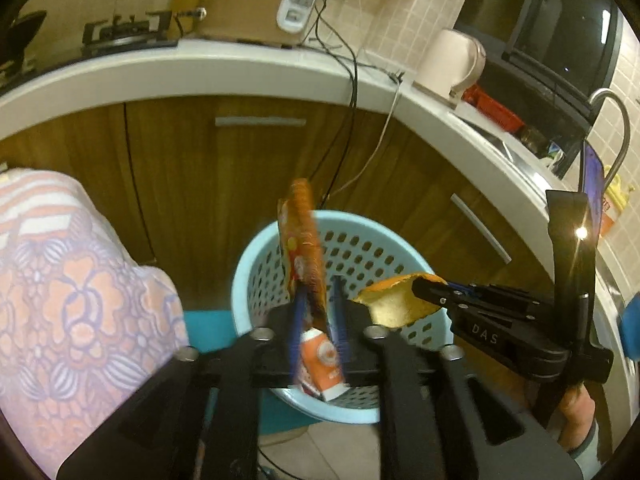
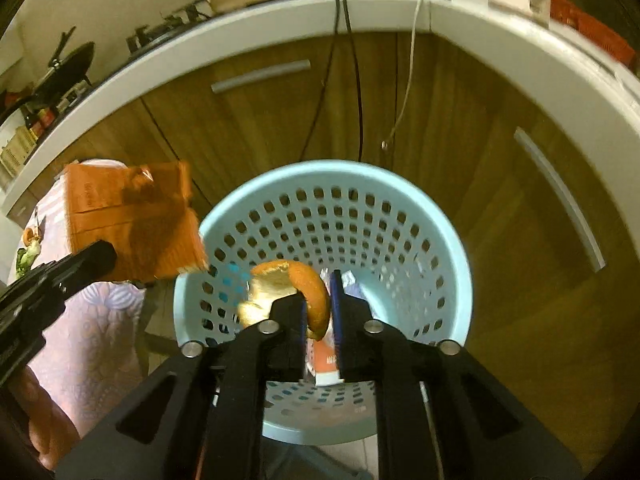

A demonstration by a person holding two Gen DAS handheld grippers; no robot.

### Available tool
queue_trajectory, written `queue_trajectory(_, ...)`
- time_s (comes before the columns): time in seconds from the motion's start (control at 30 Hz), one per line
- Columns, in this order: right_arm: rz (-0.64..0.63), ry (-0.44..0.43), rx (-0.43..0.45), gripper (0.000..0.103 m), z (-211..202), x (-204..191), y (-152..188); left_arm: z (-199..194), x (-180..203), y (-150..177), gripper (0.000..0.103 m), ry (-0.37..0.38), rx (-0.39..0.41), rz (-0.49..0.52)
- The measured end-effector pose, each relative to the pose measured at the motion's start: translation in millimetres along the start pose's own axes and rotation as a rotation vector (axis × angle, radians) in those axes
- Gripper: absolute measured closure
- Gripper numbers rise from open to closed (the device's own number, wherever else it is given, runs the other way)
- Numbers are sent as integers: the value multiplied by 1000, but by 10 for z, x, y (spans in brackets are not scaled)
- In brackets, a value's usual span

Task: Collect trash
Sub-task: 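Carry the snack wrapper and bread crust over the basket and release both, then return both tools to the table toward the bok choy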

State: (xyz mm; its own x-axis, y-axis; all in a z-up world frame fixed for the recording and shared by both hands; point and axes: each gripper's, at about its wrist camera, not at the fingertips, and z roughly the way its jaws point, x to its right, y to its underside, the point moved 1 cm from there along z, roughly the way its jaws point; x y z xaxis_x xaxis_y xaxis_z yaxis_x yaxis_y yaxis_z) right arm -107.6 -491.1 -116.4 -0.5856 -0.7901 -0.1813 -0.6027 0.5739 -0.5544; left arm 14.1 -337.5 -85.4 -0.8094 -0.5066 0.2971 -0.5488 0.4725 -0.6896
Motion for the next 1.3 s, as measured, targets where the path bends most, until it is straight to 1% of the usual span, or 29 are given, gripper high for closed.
queue_trajectory(0.07,20,-8,-21,85,57,27,10,19,-19,26,77,-5,-7,-5)
queue_trajectory(0.17,28,-9,-18,84,63,27,7,-4,-63,35,70,1,-6,-25)
queue_trajectory(0.23,24,-20,-10,82,46,4,-6,-46,-97,32,68,-2,3,-36)
queue_trajectory(0.27,16,-14,-3,78,29,-22,-8,-68,-113,31,67,-4,7,-38)
queue_trajectory(0.33,1,3,4,66,31,-65,-39,-112,-130,17,65,-7,14,-42)
queue_trajectory(0.37,-6,10,6,51,29,-87,-37,-145,-142,15,64,-11,20,-43)
queue_trajectory(0.4,-12,9,10,43,33,-99,-40,-182,-153,13,63,-12,27,-44)
queue_trajectory(0.43,-18,9,10,40,36,-115,-36,-206,-157,12,63,-13,32,-44)
queue_trajectory(0.57,-48,7,-16,39,62,-198,-24,-337,-223,4,62,-15,56,-62)
queue_trajectory(0.73,-80,-10,19,37,-62,-335,-32,-536,-292,-26,62,-28,95,-76)
queue_trajectory(0.87,-102,-43,76,37,-235,-486,-80,-753,-363,-43,61,-42,132,-90)
queue_trajectory(1.03,-153,-100,160,37,-507,-771,-187,-1183,-497,-35,58,-81,210,-113)
queue_trajectory(1.23,-240,-185,245,37,-788,-1317,-290,-1644,-755,90,56,-150,277,-169)
queue_trajectory(1.3,-269,-226,267,37,-844,-1543,-314,-1806,-880,178,56,-190,293,-196)
